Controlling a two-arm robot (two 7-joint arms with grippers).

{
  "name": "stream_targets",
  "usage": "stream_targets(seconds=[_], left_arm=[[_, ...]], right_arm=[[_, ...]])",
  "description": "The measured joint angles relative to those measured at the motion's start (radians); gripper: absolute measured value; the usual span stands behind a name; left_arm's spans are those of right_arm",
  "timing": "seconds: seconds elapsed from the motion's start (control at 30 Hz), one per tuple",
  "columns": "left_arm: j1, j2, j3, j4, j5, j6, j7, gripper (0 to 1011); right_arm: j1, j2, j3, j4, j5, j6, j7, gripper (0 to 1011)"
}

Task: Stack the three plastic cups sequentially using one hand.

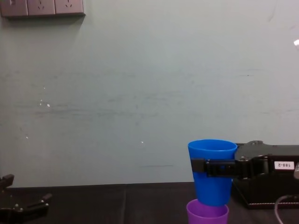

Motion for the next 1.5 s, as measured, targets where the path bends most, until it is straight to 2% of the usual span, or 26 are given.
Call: stream_targets(seconds=[0.77, 1.5], left_arm=[[0.000, 0.000, 0.000, 0.000, 0.000, 0.000, 0.000, 1010], [0.000, 0.000, 0.000, 0.000, 0.000, 0.000, 0.000, 1010]], right_arm=[[0.036, -0.043, -0.020, 0.094, -0.038, -0.025, 0.007, 731], [0.039, -0.061, -0.018, 0.134, -0.050, -0.047, 0.022, 731]])
